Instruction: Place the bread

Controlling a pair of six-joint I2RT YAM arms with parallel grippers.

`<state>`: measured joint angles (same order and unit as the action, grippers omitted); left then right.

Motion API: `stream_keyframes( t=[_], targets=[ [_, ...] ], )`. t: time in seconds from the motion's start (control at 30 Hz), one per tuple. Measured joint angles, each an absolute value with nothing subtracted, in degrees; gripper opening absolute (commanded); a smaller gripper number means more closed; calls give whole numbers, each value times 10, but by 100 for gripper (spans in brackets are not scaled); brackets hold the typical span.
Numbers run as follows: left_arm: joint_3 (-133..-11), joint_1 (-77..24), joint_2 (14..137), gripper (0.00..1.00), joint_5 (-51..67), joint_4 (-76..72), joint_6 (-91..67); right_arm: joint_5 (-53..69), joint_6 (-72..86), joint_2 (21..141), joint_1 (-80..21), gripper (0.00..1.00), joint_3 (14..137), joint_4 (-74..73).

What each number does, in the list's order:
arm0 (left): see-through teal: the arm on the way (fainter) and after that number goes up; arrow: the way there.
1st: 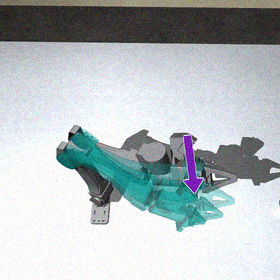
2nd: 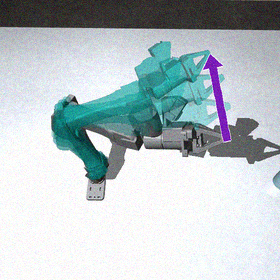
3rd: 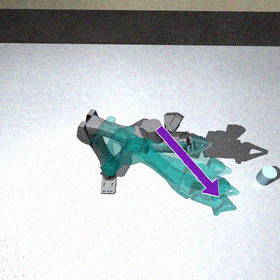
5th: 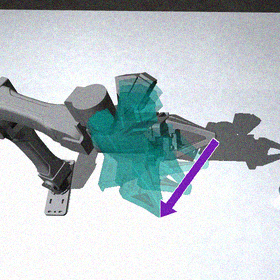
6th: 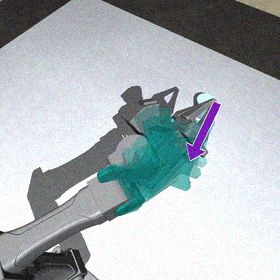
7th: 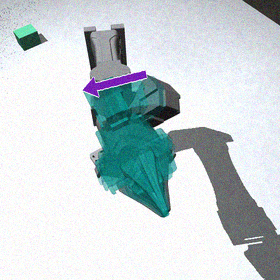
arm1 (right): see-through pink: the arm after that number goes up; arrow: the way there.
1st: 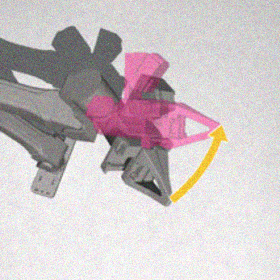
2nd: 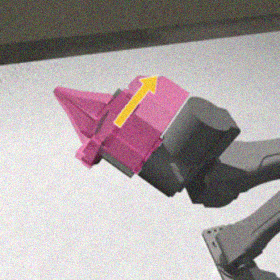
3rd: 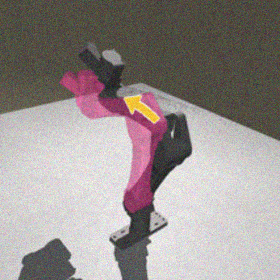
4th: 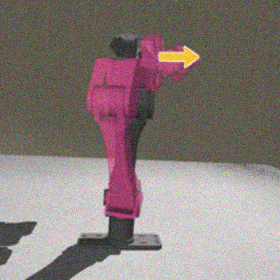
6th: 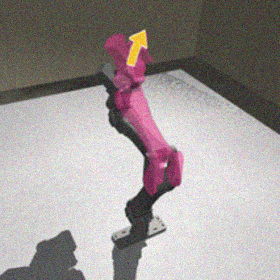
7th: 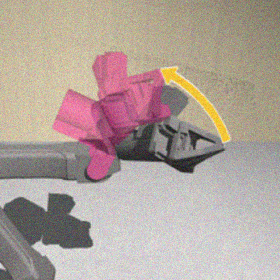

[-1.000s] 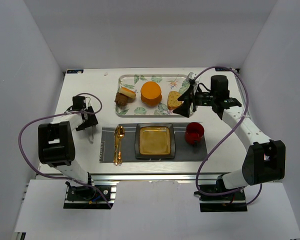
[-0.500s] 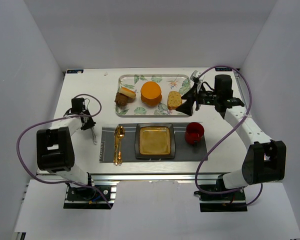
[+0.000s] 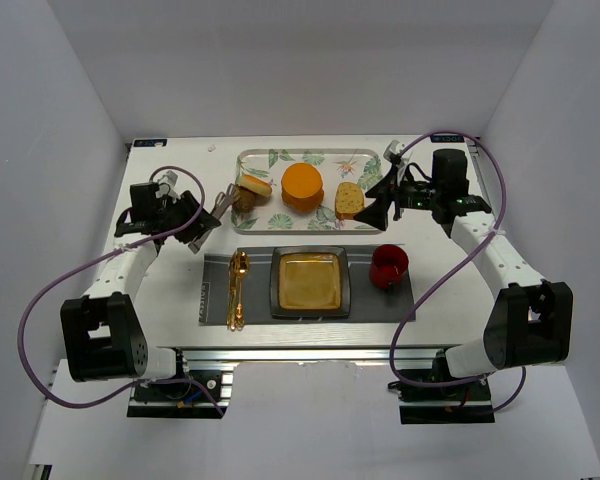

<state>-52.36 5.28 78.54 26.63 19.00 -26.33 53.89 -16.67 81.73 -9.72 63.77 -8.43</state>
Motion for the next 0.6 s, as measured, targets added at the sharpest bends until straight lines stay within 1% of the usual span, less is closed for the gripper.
stream_keyframes(
  t=[0.23, 0.6],
  targets=[
    [-524, 50, 785, 57, 322, 201, -320, 540, -167, 817, -96, 88, 637, -84],
    [-554, 38, 780, 59, 305, 280, -331, 542, -167, 806, -93, 88, 627, -84]
  ],
)
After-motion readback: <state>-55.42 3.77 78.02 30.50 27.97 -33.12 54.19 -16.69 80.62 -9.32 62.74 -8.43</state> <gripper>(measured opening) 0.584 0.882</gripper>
